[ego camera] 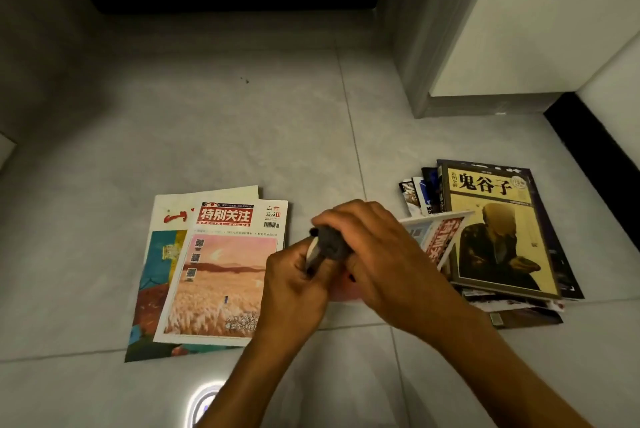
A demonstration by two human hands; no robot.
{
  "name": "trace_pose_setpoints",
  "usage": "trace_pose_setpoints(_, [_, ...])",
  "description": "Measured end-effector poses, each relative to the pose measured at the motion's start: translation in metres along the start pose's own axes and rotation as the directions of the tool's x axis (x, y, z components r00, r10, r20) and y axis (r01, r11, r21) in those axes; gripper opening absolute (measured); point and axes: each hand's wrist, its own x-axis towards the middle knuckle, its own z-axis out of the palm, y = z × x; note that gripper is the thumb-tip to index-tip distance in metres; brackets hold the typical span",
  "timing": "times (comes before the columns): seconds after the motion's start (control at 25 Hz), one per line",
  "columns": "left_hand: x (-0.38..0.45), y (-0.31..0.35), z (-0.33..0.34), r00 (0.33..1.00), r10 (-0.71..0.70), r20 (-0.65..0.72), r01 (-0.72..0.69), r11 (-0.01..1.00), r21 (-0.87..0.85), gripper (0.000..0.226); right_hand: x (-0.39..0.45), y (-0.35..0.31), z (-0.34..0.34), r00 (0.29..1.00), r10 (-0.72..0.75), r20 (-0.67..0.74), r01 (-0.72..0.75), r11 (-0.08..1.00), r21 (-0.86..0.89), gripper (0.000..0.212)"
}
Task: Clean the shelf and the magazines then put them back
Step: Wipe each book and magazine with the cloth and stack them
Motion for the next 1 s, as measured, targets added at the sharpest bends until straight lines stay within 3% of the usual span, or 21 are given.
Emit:
trace_pose_setpoints(0.08, [0.008, 0.008, -0.014, 0.999, 0.020, 0.038, -0.018, 0.998, -0.060, 0.016, -0.015, 0.040, -0.019, 0.981, 0.189, 0.045, -0.189, 0.982, 0.001, 0.035])
trace_pose_setpoints(0.16, [0.015, 0.013, -0.026, 0.998, -0.001, 0.063, 0.007, 0.995, -0.099, 0.013, -0.044, 0.087, -0.037, 0.872, 0.475, 0.121, -0.466, 0.880, -0.097, 0.030])
trace_pose_setpoints(0.2, [0.017, 0.015, -0.029, 0.999, -0.010, 0.049, 0.016, 0.994, -0.107, 0.013, -0.054, 0.099, -0.044, 0.808, 0.581, 0.092, -0.575, 0.813, -0.090, 0.025])
trace_pose_setpoints(0.28, [0.019, 0.016, -0.026, 0.998, -0.056, -0.025, 0.052, 0.991, -0.127, 0.009, -0.067, 0.104, -0.048, 0.664, 0.735, -0.136, -0.724, 0.678, 0.125, 0.026])
trace_pose_setpoints(0.32, [0.019, 0.014, -0.022, 0.995, -0.069, -0.071, 0.057, 0.987, -0.152, 0.008, -0.066, 0.096, -0.045, 0.551, 0.787, -0.276, -0.728, 0.616, 0.303, 0.030])
trace_pose_setpoints(0.36, [0.019, 0.012, -0.018, 0.992, -0.064, -0.107, 0.046, 0.985, -0.166, 0.013, -0.060, 0.082, -0.039, 0.422, 0.848, -0.321, -0.679, 0.531, 0.507, 0.027])
trace_pose_setpoints(0.4, [0.017, 0.010, -0.011, 0.992, -0.024, -0.121, 0.007, 0.991, -0.137, 0.018, -0.053, 0.066, -0.030, 0.320, 0.916, -0.242, -0.571, 0.390, 0.722, 0.025])
trace_pose_setpoints(0.44, [0.015, 0.008, -0.004, 0.989, 0.095, -0.113, -0.099, 0.995, -0.025, 0.021, -0.045, 0.050, -0.022, 0.293, 0.955, -0.036, -0.422, 0.163, 0.892, 0.028])
trace_pose_setpoints(0.48, [0.011, 0.005, 0.006, 0.965, 0.256, -0.058, -0.247, 0.961, 0.124, 0.025, -0.036, 0.034, -0.017, 0.356, 0.917, 0.178, -0.281, -0.076, 0.957, 0.031])
trace_pose_setpoints(0.52, [0.004, 0.000, 0.016, 0.909, 0.412, 0.062, -0.413, 0.872, 0.263, 0.029, -0.027, 0.022, -0.013, 0.424, 0.850, 0.312, -0.202, -0.248, 0.948, 0.036])
trace_pose_setpoints(0.56, [-0.005, -0.008, 0.023, 0.847, 0.499, 0.182, -0.531, 0.776, 0.340, 0.035, -0.020, 0.018, -0.008, 0.457, 0.803, 0.383, -0.179, -0.338, 0.924, 0.040])
trace_pose_setpoints(0.6, [-0.010, -0.013, 0.027, 0.827, 0.492, 0.270, -0.561, 0.753, 0.344, 0.040, -0.015, 0.018, -0.004, 0.480, 0.776, 0.409, -0.188, -0.365, 0.912, 0.039])
trace_pose_setpoints(0.64, [-0.012, -0.018, 0.027, 0.845, 0.414, 0.339, -0.511, 0.812, 0.282, 0.044, -0.014, 0.022, 0.001, 0.479, 0.777, 0.409, -0.219, -0.345, 0.912, 0.038])
trace_pose_setpoints(0.72, [-0.012, -0.016, 0.021, 0.894, 0.177, 0.411, -0.193, 0.981, -0.004, 0.044, -0.019, 0.027, 0.006, 0.464, 0.771, 0.437, -0.293, -0.332, 0.897, 0.047])
trace_pose_setpoints(0.8, [-0.010, -0.020, 0.013, 0.952, -0.167, 0.256, 0.228, 0.945, -0.233, 0.052, -0.032, 0.029, 0.006, 0.477, 0.710, 0.518, -0.313, -0.414, 0.855, 0.055])
trace_pose_setpoints(0.84, [-0.005, -0.028, 0.009, 0.894, -0.394, 0.211, 0.446, 0.822, -0.354, 0.061, -0.040, 0.031, 0.006, 0.496, 0.666, 0.557, -0.308, -0.465, 0.830, 0.058])
trace_pose_setpoints(0.88, [0.000, -0.040, 0.005, 0.751, -0.570, 0.333, 0.656, 0.587, -0.475, 0.064, -0.049, 0.032, 0.006, 0.518, 0.623, 0.587, -0.307, -0.505, 0.807, 0.061])
trace_pose_setpoints(0.92, [0.001, -0.049, 0.002, 0.601, -0.631, 0.490, 0.783, 0.342, -0.520, 0.060, -0.055, 0.033, 0.004, 0.522, 0.594, 0.612, -0.330, -0.520, 0.788, 0.061])
trace_pose_setpoints(0.96, [-0.001, -0.054, -0.002, 0.533, -0.628, 0.567, 0.824, 0.233, -0.517, 0.052, -0.062, 0.037, 0.003, 0.496, 0.595, 0.633, -0.381, -0.505, 0.774, 0.057])
trace_pose_setpoints(1.0, [-0.004, -0.063, -0.003, 0.538, -0.625, 0.565, 0.824, 0.250, -0.508, 0.043, -0.068, 0.041, 0.006, 0.445, 0.624, 0.643, -0.465, -0.452, 0.761, 0.050])
